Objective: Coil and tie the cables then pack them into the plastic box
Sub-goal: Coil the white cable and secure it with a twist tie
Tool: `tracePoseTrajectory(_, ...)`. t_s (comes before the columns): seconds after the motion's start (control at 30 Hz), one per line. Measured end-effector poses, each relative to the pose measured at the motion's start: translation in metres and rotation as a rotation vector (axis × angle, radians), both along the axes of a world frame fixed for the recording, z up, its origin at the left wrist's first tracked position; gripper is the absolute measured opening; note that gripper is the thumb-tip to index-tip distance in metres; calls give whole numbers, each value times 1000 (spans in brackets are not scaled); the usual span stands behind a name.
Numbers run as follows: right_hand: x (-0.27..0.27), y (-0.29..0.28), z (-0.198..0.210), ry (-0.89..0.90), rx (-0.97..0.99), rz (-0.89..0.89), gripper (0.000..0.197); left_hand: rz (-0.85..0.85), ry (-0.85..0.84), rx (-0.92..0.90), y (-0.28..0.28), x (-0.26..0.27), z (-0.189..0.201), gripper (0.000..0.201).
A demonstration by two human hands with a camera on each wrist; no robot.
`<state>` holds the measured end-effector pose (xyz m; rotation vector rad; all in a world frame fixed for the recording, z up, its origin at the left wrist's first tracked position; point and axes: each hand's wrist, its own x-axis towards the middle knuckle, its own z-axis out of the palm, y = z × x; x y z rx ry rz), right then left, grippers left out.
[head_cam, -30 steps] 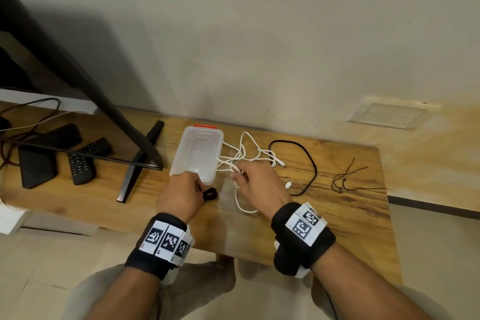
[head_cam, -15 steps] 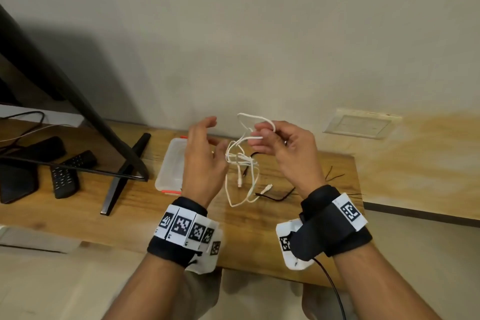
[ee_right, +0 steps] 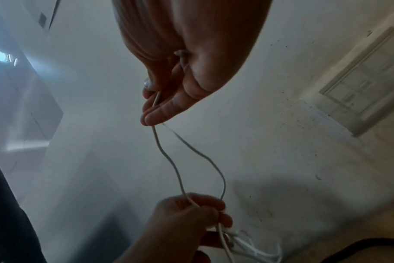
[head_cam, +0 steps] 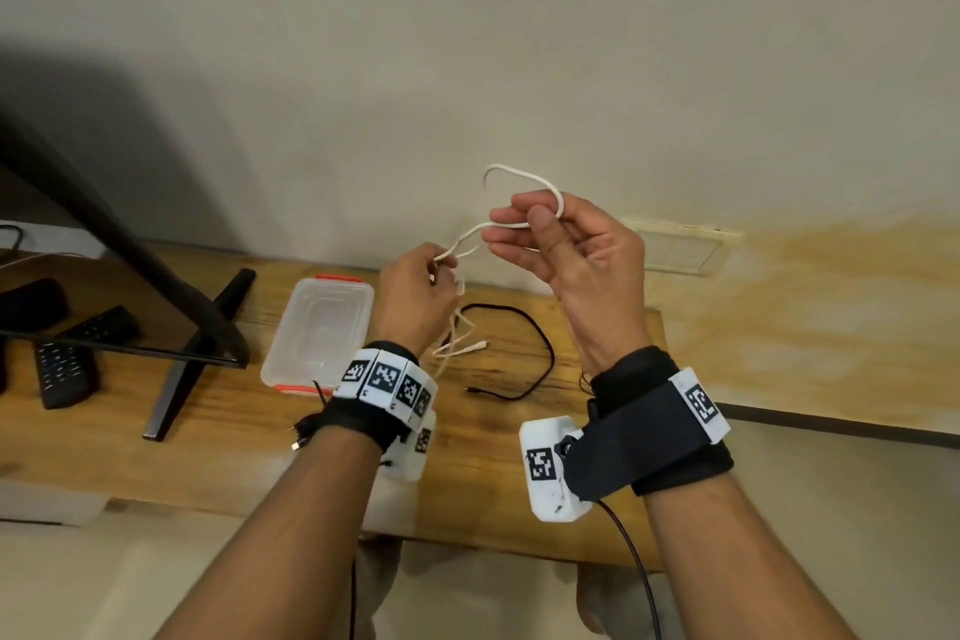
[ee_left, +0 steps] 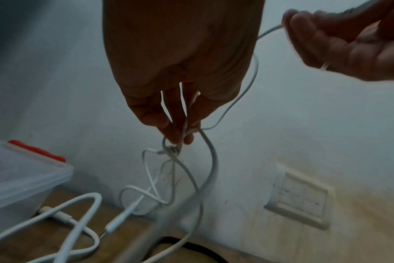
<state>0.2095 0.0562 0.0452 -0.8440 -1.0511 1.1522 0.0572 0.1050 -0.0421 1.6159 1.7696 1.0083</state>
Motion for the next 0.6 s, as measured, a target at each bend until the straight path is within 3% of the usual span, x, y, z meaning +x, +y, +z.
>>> tracePoseTrajectory(0.23,12,-1,5,130,-1,-91,24,-27,98,-205,10,-24,-27,15)
tracePoseTrajectory(0.43,18,4,-2,96,-34,-318,27,69,125,-130,7,-28,-22,11)
tracePoseTrajectory(0.6,23,10,-10,90,-183,-540,37,38,20,-37,0,-29,-20,45)
